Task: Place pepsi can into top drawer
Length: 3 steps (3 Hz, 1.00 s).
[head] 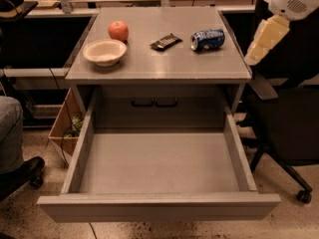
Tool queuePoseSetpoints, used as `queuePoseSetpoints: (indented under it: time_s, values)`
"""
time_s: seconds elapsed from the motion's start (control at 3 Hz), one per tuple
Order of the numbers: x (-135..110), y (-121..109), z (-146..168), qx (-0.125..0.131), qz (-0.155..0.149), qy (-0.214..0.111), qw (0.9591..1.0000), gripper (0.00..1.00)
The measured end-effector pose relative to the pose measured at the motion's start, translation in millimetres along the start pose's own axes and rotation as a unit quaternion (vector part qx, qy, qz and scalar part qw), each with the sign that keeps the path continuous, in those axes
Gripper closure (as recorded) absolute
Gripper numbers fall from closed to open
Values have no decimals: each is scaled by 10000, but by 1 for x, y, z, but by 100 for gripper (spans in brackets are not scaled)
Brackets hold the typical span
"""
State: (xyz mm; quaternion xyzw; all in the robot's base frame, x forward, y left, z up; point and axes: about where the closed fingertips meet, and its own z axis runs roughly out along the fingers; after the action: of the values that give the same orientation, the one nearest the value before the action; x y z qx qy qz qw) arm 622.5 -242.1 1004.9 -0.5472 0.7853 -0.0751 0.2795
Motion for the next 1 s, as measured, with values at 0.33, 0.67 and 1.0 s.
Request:
queuePoseSetpoints:
  time_s: [0.33, 0.67, 1.0]
  values:
    - [-18, -62, 39, 305, 177, -221, 9991, 0]
    - [-18, -62, 39, 302, 177, -222, 9991, 0]
    - [-19, -72, 46, 456, 363, -309, 9978, 0]
